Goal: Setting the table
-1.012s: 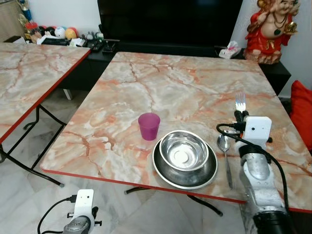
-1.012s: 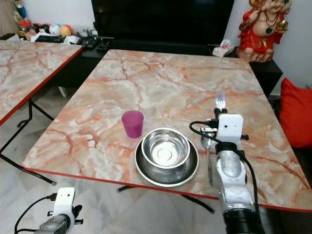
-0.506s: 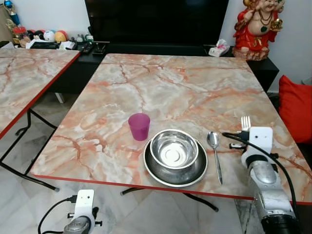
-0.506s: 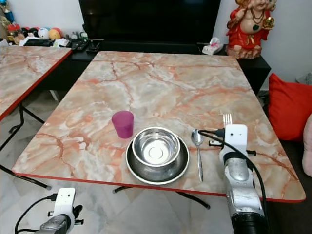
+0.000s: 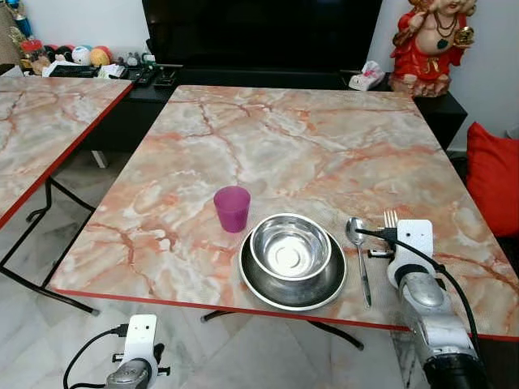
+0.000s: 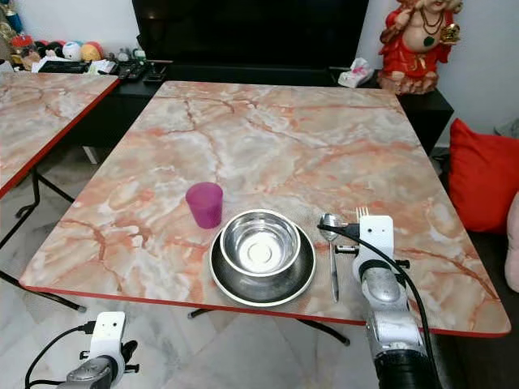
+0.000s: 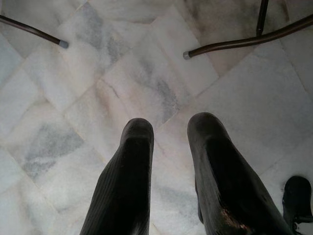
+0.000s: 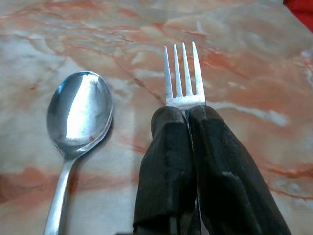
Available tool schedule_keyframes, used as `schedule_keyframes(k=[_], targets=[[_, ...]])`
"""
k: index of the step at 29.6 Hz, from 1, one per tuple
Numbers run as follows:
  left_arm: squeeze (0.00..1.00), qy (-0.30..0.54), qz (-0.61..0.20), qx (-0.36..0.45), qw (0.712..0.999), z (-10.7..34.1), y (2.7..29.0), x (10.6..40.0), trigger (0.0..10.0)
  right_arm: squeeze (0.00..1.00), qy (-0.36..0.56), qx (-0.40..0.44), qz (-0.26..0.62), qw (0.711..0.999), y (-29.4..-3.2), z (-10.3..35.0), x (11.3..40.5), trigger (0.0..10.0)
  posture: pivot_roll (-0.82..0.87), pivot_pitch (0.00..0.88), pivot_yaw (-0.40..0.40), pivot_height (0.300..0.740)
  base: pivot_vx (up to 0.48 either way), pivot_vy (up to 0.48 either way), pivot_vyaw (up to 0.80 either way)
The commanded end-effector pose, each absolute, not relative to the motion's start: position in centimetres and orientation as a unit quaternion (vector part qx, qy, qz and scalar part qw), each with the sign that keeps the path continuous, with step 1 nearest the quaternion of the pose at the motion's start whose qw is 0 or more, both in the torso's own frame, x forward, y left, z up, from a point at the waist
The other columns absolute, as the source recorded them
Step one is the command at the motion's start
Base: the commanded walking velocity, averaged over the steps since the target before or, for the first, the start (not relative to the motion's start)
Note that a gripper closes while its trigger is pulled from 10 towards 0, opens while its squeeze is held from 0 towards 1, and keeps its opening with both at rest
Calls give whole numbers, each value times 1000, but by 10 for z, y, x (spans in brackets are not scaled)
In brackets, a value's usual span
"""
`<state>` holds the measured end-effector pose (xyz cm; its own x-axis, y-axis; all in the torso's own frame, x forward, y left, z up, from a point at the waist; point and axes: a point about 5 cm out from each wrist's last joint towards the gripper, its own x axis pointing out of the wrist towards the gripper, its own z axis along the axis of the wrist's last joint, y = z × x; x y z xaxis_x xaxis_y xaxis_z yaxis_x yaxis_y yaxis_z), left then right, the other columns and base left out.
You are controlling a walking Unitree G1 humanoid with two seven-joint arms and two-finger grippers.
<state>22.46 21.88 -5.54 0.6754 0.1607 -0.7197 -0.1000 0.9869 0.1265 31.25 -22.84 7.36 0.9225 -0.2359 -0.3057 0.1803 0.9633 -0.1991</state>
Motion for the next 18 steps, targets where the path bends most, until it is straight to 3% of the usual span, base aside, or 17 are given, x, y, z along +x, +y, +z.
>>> schedule_keyframes(k=[1,18], targets=[[0,404,70,42,911,-57,221,222,10000,0,166,-77,-121,976,-233,74,315,10000,30,0,25,740,0,0,0],[0,404,71,41,911,-57,220,221,10000,0,162,-85,-109,977,-222,72,337,10000,50,0,22,740,0,0,0]])
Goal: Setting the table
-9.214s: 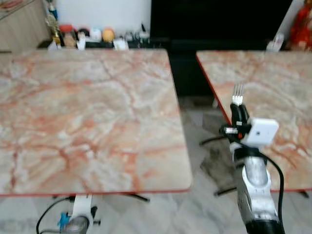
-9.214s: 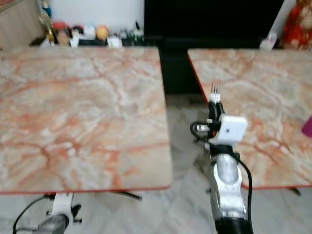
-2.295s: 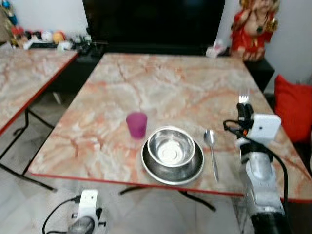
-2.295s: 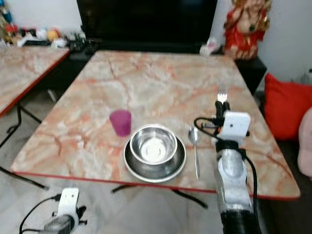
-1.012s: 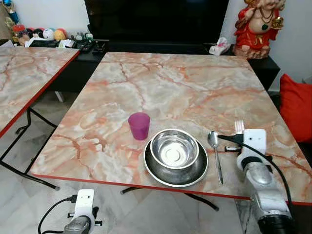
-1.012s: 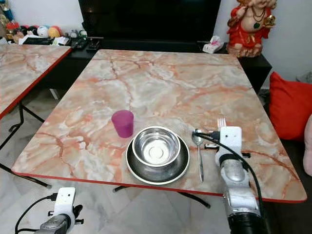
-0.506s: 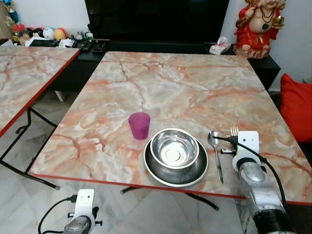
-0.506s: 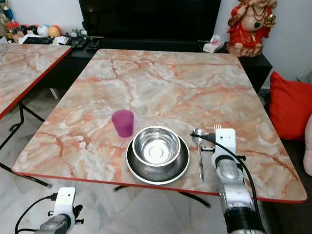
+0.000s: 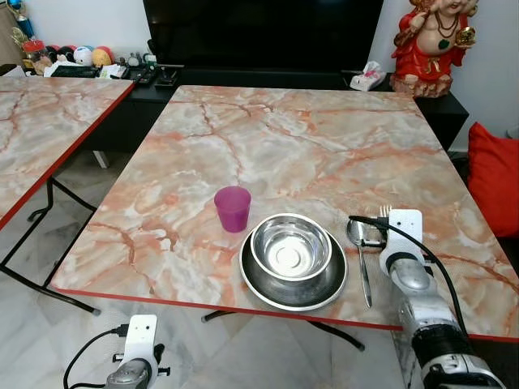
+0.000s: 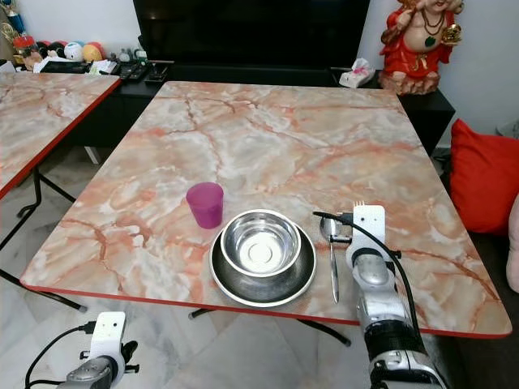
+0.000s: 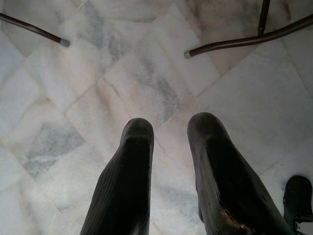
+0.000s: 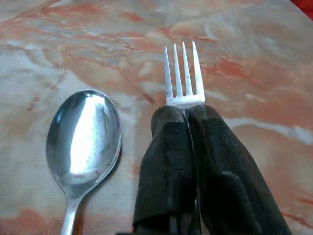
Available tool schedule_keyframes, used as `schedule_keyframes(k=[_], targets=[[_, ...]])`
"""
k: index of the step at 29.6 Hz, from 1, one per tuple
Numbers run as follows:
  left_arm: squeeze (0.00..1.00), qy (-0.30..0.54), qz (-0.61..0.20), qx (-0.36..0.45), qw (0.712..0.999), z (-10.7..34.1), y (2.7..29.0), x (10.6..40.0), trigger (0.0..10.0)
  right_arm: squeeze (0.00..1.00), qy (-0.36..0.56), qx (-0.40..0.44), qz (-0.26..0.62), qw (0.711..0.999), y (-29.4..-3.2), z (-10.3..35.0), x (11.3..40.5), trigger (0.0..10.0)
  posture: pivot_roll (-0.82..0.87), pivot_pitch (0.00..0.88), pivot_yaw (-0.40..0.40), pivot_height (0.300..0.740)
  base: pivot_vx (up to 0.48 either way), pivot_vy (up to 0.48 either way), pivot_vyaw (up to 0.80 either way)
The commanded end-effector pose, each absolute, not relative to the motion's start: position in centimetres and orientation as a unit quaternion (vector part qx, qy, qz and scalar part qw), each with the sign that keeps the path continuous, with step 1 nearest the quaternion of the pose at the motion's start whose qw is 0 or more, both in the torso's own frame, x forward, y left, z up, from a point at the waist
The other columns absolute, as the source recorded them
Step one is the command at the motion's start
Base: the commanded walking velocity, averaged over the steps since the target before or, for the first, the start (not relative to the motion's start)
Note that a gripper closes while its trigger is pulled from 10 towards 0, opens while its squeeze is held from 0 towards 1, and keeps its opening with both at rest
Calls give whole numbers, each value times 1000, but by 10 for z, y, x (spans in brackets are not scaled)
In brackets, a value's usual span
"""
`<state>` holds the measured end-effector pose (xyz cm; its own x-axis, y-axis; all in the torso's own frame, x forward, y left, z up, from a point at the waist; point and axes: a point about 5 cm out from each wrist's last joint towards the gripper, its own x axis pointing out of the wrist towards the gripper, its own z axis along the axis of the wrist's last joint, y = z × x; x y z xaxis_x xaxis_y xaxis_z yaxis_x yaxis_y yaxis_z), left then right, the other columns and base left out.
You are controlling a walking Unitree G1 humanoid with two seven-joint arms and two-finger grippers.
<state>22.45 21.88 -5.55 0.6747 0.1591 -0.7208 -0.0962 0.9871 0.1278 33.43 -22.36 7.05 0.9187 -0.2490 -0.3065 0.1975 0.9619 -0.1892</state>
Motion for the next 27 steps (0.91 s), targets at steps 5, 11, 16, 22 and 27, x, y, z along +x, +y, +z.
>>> schedule_keyframes(k=[5,11,16,22,27], targets=[[0,404,71,41,911,-57,221,222,10000,0,158,-82,-105,978,-221,73,339,10000,51,0,22,740,0,0,0],[0,403,71,41,911,-57,221,222,10000,0,161,-81,-106,978,-220,71,341,10000,56,0,23,740,0,0,0],[0,404,70,41,911,-57,221,222,10000,0,168,-80,-113,976,-223,66,340,10000,55,0,22,740,0,0,0],[0,405,70,41,911,-58,220,221,10000,0,175,-80,-117,974,-226,63,338,10000,56,0,18,740,0,0,0],[0,405,69,42,911,-58,220,221,10000,0,177,-79,-119,974,-226,61,337,10000,55,0,18,740,0,0,0]])
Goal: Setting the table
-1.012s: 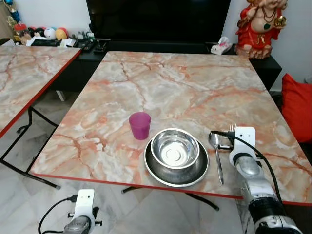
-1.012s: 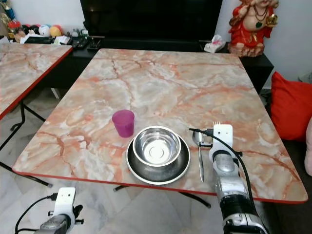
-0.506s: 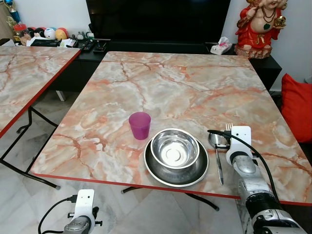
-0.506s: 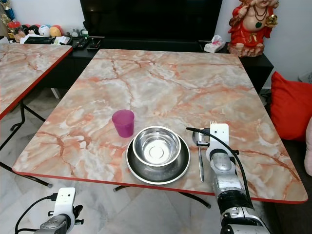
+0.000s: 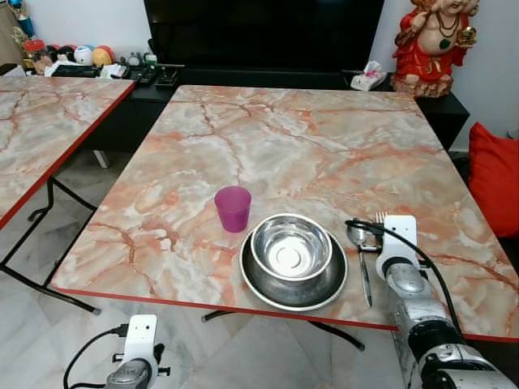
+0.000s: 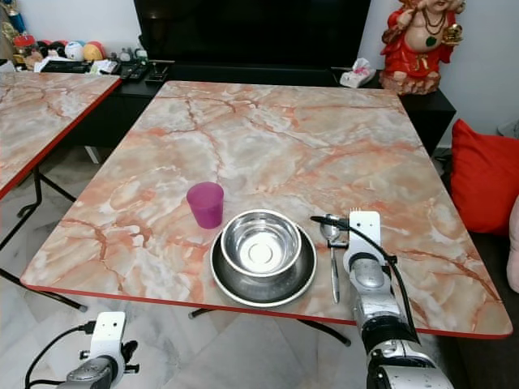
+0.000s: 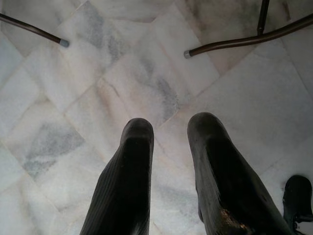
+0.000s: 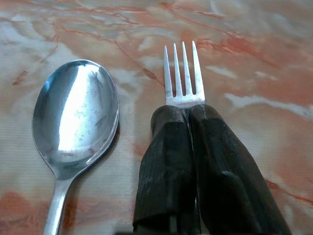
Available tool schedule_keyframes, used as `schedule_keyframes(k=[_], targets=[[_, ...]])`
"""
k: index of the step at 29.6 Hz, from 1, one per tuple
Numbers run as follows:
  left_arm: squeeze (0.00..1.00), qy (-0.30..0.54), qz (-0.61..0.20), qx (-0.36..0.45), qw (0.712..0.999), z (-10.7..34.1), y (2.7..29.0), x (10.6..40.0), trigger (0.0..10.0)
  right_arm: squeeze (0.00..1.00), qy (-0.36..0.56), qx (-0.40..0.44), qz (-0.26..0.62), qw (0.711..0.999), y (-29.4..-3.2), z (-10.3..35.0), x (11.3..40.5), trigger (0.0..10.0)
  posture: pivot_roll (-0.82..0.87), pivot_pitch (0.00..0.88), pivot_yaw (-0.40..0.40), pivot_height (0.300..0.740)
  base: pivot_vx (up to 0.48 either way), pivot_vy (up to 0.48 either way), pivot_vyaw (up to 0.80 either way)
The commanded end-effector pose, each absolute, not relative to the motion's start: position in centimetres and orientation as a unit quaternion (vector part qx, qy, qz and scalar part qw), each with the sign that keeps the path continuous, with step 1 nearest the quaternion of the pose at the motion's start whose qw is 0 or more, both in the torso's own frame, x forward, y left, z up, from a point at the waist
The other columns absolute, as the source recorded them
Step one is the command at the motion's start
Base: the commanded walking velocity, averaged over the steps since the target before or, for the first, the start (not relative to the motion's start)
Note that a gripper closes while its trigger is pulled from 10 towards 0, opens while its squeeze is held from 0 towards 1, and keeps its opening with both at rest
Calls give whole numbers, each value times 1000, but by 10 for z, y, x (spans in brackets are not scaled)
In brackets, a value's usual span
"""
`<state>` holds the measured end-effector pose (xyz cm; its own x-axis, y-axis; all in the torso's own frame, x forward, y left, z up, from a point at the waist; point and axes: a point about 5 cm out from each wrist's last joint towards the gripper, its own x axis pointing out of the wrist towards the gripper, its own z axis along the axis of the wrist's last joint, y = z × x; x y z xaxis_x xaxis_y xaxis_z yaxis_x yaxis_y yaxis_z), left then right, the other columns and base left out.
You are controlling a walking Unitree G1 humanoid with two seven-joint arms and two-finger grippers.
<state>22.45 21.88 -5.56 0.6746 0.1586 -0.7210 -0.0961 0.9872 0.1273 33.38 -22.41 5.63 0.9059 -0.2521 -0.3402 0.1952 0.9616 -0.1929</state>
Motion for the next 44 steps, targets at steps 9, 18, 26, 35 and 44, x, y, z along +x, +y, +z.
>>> schedule_keyframes(k=[9,18,26,35,44], targets=[[0,406,68,44,910,-58,221,220,10000,0,183,-78,-119,973,-227,57,335,10000,54,0,21,740,0,0,0],[0,406,68,45,910,-58,221,220,10000,0,180,-75,-117,974,-226,56,335,10000,57,0,18,740,0,0,0],[0,406,68,44,910,-58,221,220,10000,0,186,-69,-115,973,-223,53,334,10000,59,0,18,740,0,0,0],[0,405,68,44,911,-58,221,220,10000,0,191,-63,-113,973,-220,50,333,10000,62,0,17,740,0,0,0],[0,405,68,44,911,-58,221,221,10000,86,190,-61,-112,973,-220,50,333,10000,63,0,17,740,0,0,0]])
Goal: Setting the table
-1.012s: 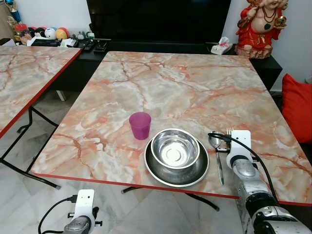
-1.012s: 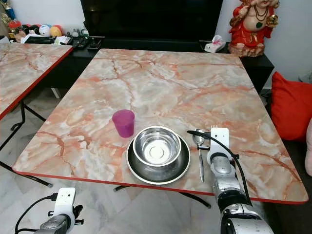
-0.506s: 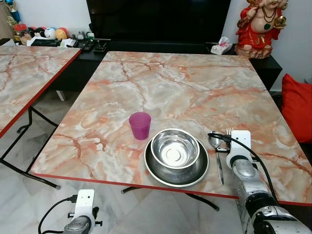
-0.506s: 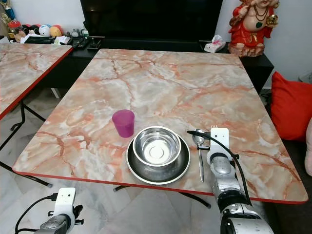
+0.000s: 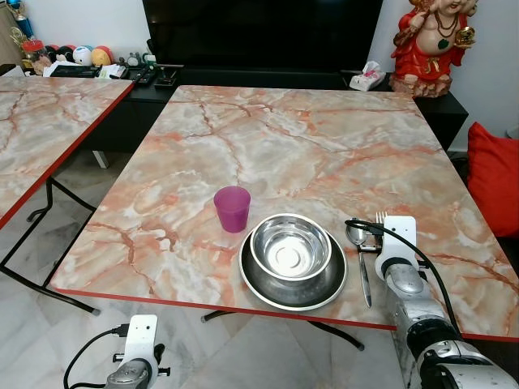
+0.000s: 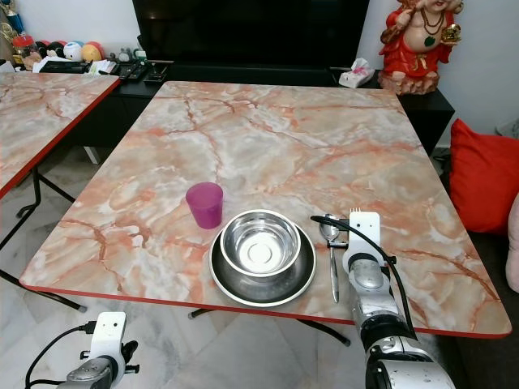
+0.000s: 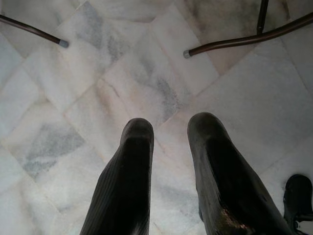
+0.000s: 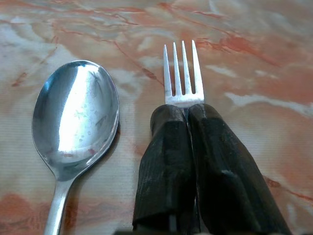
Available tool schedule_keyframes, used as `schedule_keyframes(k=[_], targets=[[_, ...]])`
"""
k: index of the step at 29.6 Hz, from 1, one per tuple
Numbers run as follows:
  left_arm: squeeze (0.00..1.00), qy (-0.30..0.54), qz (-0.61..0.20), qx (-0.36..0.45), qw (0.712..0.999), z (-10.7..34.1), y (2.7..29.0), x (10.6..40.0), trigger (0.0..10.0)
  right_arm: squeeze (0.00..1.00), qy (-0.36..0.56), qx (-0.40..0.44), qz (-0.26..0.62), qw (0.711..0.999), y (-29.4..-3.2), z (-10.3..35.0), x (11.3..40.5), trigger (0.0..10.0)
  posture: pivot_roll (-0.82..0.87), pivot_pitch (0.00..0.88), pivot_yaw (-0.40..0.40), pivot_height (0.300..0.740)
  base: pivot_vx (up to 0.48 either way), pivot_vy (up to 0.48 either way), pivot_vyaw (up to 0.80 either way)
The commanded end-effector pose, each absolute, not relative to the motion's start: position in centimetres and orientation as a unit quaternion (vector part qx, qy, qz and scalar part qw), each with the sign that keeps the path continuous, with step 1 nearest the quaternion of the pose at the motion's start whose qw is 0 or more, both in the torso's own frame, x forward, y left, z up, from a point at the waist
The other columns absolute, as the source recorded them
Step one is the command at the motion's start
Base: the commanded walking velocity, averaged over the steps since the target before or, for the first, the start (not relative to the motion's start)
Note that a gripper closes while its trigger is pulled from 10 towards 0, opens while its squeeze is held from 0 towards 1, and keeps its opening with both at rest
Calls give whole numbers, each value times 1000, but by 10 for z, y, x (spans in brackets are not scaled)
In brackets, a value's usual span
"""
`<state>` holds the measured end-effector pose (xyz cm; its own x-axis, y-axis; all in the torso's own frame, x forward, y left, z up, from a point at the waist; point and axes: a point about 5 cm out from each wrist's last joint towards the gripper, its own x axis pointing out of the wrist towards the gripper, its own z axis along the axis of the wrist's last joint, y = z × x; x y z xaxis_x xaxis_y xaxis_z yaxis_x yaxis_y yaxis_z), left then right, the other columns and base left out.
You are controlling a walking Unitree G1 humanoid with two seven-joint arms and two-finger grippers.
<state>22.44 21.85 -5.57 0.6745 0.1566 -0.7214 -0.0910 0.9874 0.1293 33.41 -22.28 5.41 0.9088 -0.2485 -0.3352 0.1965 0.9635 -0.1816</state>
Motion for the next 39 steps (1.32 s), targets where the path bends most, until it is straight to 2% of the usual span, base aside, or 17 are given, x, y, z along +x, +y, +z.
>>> schedule_keyframes(k=[1,8,9,10,11,12,18,19,20,39], targets=[[0,405,68,45,911,-58,221,221,10000,86,190,-61,-112,973,-220,50,333,10000,63,0,17,740,0,0,0],[0,405,68,45,911,-58,221,221,10000,86,191,-63,-113,973,-220,50,333,10000,63,0,17,740,0,0,0],[0,405,68,45,911,-58,220,221,10000,169,191,-62,-113,973,-221,50,333,10000,62,0,18,740,0,0,0],[0,405,68,45,911,-58,220,221,10000,424,191,-62,-113,973,-221,50,333,10000,62,0,18,740,0,0,0],[0,405,68,46,911,-57,220,221,10000,624,191,-63,-113,973,-221,50,333,10000,64,0,17,740,0,0,0],[0,405,67,46,911,-57,221,221,10000,624,191,-63,-113,973,-221,50,333,10000,64,0,17,740,0,0,0],[0,404,68,46,911,-57,221,221,10000,565,191,-66,-114,973,-221,51,333,10000,64,0,17,740,0,0,0],[0,404,68,46,911,-57,220,221,10000,63,191,-68,-114,973,-221,51,333,10000,64,0,17,740,0,0,0],[0,404,67,46,911,-57,220,222,10000,0,191,-69,-114,972,-221,51,333,10000,64,0,17,740,0,0,0],[0,404,67,47,911,-57,221,222,10000,0,160,-64,-116,978,-217,60,339,10000,66,0,19,740,0,0,0]])
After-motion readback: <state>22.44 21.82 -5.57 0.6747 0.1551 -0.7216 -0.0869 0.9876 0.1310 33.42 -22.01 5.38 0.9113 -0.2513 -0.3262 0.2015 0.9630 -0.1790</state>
